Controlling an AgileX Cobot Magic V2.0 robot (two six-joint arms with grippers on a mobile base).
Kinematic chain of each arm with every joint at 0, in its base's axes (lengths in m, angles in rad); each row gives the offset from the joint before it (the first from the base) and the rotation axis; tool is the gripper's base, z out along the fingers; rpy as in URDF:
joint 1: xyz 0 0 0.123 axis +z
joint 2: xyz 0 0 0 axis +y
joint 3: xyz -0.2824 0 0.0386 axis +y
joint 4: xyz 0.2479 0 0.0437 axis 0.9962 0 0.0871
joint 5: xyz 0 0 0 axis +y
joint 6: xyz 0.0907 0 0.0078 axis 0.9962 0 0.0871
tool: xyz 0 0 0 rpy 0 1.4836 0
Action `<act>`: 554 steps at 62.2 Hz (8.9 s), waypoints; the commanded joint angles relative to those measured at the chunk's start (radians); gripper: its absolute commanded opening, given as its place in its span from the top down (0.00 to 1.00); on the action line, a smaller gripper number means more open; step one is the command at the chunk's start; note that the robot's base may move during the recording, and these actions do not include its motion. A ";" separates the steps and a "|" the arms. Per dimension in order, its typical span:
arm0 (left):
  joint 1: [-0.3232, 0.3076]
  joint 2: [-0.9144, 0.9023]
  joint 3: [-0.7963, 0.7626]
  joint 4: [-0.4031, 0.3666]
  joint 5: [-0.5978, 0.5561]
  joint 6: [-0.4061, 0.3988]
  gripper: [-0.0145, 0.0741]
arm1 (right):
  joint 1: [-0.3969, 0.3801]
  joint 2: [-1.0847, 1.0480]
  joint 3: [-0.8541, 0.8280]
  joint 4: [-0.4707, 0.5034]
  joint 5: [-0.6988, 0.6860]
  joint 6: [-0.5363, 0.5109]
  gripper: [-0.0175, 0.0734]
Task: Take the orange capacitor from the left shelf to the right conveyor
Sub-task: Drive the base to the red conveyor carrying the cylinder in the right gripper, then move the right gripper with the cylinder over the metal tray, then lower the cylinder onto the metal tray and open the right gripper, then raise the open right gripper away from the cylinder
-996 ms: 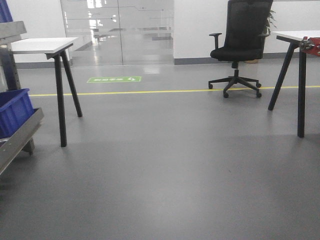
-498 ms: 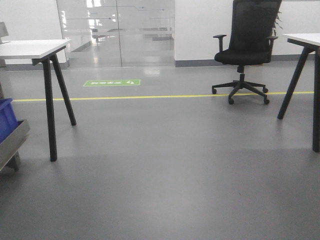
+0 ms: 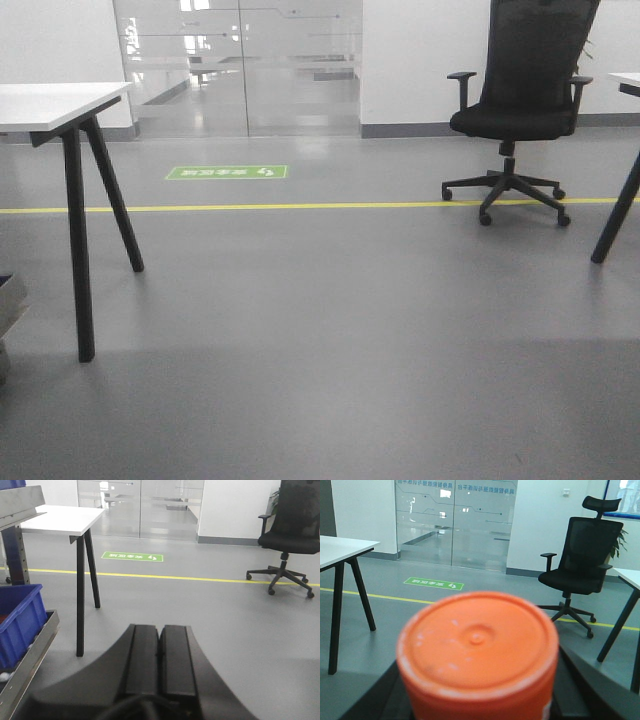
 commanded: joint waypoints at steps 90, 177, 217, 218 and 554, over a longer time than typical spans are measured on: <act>0.002 -0.012 -0.004 -0.002 -0.091 -0.002 0.98 | -0.003 0.016 -0.031 -0.008 -0.097 -0.009 0.69; 0.007 -0.012 -0.004 -0.002 -0.091 -0.002 0.98 | -0.003 0.016 -0.031 -0.008 -0.097 -0.009 0.69; 0.035 -0.012 -0.004 -0.002 -0.091 -0.002 0.98 | -0.003 0.016 -0.031 -0.008 -0.097 -0.009 0.69; 0.035 -0.012 -0.004 -0.002 -0.091 -0.002 0.98 | -0.003 0.016 -0.031 -0.008 -0.097 -0.009 0.69; 0.037 -0.012 -0.004 -0.002 -0.091 -0.002 0.98 | -0.096 0.316 0.183 -0.043 -0.423 0.115 0.75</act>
